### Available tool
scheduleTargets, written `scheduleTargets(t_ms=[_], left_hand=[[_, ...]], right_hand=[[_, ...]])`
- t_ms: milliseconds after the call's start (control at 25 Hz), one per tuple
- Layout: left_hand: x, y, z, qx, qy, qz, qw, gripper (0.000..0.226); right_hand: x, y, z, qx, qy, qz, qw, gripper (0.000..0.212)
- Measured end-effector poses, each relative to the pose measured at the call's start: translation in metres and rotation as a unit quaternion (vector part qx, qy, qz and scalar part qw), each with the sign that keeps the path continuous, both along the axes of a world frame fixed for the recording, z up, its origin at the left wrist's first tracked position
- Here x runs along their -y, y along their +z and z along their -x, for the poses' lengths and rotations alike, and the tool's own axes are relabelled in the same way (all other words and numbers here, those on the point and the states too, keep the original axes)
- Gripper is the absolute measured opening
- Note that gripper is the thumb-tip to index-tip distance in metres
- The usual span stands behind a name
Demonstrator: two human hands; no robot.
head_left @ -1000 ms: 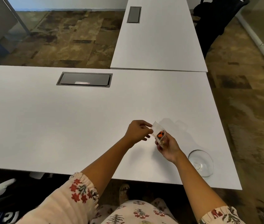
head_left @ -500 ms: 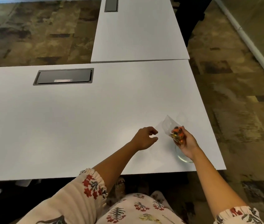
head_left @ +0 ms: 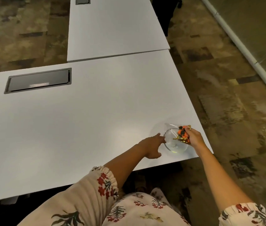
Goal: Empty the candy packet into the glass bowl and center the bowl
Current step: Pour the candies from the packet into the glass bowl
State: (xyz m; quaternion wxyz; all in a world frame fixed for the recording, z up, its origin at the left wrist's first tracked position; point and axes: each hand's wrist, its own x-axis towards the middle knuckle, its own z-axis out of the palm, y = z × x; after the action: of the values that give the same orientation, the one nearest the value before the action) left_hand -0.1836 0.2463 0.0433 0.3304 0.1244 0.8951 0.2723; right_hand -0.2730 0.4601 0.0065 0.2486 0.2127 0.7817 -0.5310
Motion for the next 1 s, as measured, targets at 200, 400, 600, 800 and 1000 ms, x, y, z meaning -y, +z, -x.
scheduleTargets(t_ms=[200,400,600,800,1000], left_hand=[[-0.006,-0.012,-0.005,-0.023,-0.110,0.114,0.987,0.085],[-0.002,-0.018,-0.006,-0.041,-0.143,0.151,0.977,0.093],[-0.003,-0.018,-0.007,-0.058,-0.166,0.189,0.966,0.093],[-0.005,-0.017,-0.008,-0.075,-0.183,0.202,0.959,0.095],[-0.005,-0.014,-0.006,-0.083,-0.191,0.208,0.956,0.091]], right_hand=[[-0.014,-0.005,-0.006,-0.084,0.095,-0.123,0.984,0.041],[-0.006,-0.002,-0.012,-0.100,0.124,-0.154,0.975,0.040],[0.005,0.001,-0.024,-0.133,0.115,-0.199,0.964,0.040],[0.011,0.008,-0.035,-0.187,0.124,-0.254,0.941,0.039],[0.017,0.014,-0.042,-0.217,0.092,-0.276,0.932,0.040]])
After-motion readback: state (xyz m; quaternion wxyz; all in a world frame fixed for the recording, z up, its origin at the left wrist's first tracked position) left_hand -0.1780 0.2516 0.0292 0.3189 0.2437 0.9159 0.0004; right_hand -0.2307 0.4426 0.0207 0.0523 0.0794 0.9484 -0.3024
